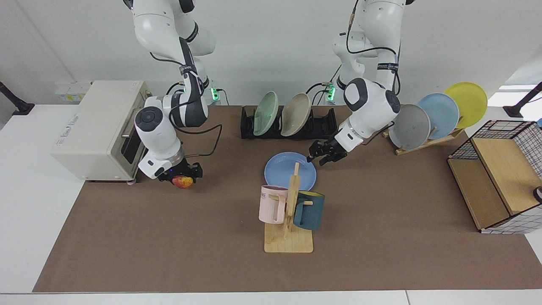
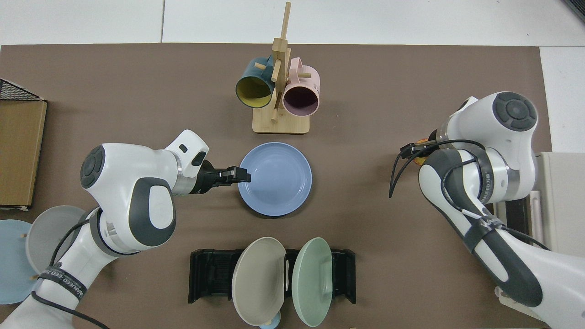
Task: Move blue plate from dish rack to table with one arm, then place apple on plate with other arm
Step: 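Set the blue plate down, open the left gripper and withdraw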
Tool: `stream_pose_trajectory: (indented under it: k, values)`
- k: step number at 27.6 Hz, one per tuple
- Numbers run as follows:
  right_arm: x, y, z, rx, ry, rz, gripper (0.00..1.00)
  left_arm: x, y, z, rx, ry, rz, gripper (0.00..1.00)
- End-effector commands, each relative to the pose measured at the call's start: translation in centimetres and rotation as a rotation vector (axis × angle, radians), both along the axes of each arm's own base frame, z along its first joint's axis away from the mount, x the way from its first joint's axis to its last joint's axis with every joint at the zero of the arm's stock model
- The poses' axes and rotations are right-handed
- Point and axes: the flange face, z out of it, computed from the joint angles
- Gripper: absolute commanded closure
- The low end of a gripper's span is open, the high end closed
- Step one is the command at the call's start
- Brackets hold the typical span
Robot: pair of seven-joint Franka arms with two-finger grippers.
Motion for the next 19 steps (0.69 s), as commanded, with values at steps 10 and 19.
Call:
stream_pose_trajectory:
  k: [10,19]
  values:
    - [-1.2,1.3,8.9,0.012,0.057,-0.062,1.00,2.1,3.4,8.2,0.266,-0.065,-0.044,0.01]
    - [-2.1,5.0,8.9,0.007,0.059,-0.118,1.00,2.1,5.9,17.0,0.545,-0.015,-0.202,0.01]
